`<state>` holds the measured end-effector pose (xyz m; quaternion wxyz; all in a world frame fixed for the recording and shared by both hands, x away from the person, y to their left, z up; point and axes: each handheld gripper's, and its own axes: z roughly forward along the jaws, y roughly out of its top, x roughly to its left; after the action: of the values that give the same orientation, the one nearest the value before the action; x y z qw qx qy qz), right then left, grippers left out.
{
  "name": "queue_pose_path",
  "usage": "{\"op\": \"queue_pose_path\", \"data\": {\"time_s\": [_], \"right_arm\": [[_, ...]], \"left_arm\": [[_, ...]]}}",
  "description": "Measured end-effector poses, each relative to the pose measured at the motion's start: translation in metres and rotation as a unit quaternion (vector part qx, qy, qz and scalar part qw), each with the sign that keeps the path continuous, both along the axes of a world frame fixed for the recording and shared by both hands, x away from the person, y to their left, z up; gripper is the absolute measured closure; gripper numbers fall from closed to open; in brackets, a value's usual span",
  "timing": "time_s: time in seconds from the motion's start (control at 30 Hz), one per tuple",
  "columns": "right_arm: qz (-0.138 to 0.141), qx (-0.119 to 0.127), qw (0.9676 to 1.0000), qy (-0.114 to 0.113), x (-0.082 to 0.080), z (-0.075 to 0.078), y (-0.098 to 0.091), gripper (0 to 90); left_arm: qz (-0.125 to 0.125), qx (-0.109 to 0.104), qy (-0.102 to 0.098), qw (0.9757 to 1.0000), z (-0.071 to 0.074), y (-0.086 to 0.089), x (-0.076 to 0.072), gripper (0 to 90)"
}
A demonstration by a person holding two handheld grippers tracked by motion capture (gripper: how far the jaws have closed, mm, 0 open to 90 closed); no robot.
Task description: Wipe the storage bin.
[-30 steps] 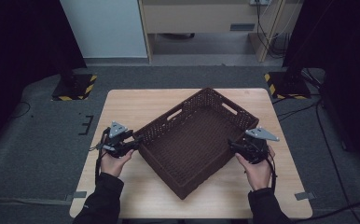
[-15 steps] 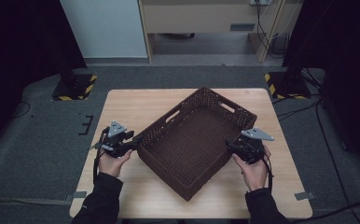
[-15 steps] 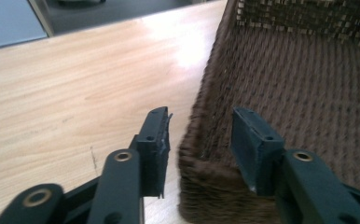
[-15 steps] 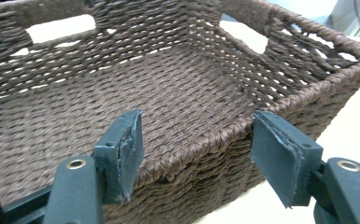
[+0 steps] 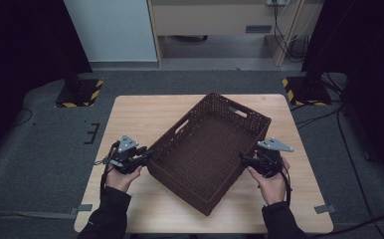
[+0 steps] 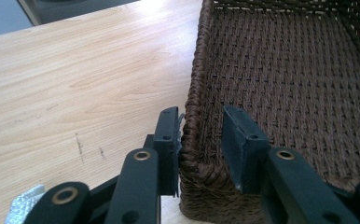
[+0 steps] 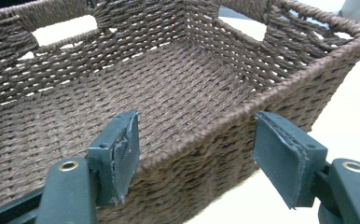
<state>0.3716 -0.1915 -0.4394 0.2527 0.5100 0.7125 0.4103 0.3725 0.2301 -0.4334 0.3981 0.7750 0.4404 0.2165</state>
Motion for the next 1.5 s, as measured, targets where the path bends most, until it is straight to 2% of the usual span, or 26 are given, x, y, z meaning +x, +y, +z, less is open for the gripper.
{"op": "queue_pose_path", "data": {"time_s": [0.2,0.23,0.3,0.33,0.4,0.5,0.63,0.8,0.83,0.9,0.97,1.07,1.2,1.27,1.37,1.43,1.5], "right_arm": [[0.010,0.009,0.9999,0.006,0.004,-0.002,0.001,41.6],[0.008,0.002,1.0000,0.003,0.005,-0.002,0.002,42.5],[0.004,-0.007,1.0000,0.002,0.005,-0.002,0.003,44.9],[0.005,-0.009,0.9999,-0.001,0.006,-0.002,0.003,45.0],[0.006,-0.008,0.9999,-0.004,0.007,-0.003,0.001,45.2],[0.006,-0.010,0.9999,-0.007,0.007,-0.002,0.001,42.4],[0.016,0.000,0.9998,-0.012,0.002,0.004,0.001,37.2],[0.019,-0.006,0.9998,0.005,0.000,0.003,0.006,36.0],[0.020,-0.011,0.9997,0.009,0.000,0.001,0.007,36.8],[0.018,-0.016,0.9996,0.014,0.002,-0.002,0.007,38.4],[0.021,-0.008,0.9996,0.014,0.003,-0.003,0.007,40.4],[0.025,-0.017,0.9994,0.015,0.006,-0.002,0.008,42.2],[0.026,-0.028,0.9992,0.008,0.012,-0.003,0.007,43.7],[0.022,-0.029,0.9993,0.003,0.015,-0.004,0.007,44.4],[0.020,-0.027,0.9994,-0.003,0.016,-0.006,0.006,42.7],[0.021,-0.013,0.9997,-0.001,0.015,-0.005,0.006,36.5],[0.024,-0.011,0.9997,-0.003,0.012,-0.002,0.006,35.9]], "left_arm": [[-0.002,0.005,-0.006,1.0000,0.002,0.000,0.007,64.8],[0.000,0.005,-0.006,1.0000,0.001,0.000,0.008,65.1],[-0.002,0.005,0.004,1.0000,0.000,0.000,0.011,68.5],[-0.005,-0.001,0.011,0.9999,-0.003,0.000,0.011,71.4],[-0.011,-0.007,0.019,0.9997,-0.004,0.000,0.010,76.8],[-0.010,0.003,0.017,0.9998,-0.003,-0.003,0.006,77.4],[-0.014,-0.007,0.017,0.9997,-0.005,-0.005,-0.004,77.5],[-0.024,0.003,0.013,0.9996,-0.003,-0.008,-0.013,76.5],[-0.026,0.006,0.011,0.9996,-0.003,-0.008,-0.012,75.5],[-0.028,-0.009,0.011,0.9995,-0.002,-0.008,-0.010,71.0],[-0.025,-0.009,0.006,0.9996,-0.001,-0.007,-0.007,68.8],[-0.024,-0.011,0.003,0.9996,0.001,-0.007,-0.001,68.3],[-0.036,-0.014,0.008,0.9992,0.000,-0.011,0.003,67.4],[-0.042,-0.012,0.012,0.9990,-0.001,-0.014,0.003,67.9],[-0.053,-0.010,0.024,0.9983,-0.003,-0.017,0.002,76.0],[-0.050,-0.009,0.025,0.9984,-0.003,-0.017,0.001,77.1],[-0.046,-0.013,0.027,0.9985,-0.004,-0.017,-0.001,77.6]]}}
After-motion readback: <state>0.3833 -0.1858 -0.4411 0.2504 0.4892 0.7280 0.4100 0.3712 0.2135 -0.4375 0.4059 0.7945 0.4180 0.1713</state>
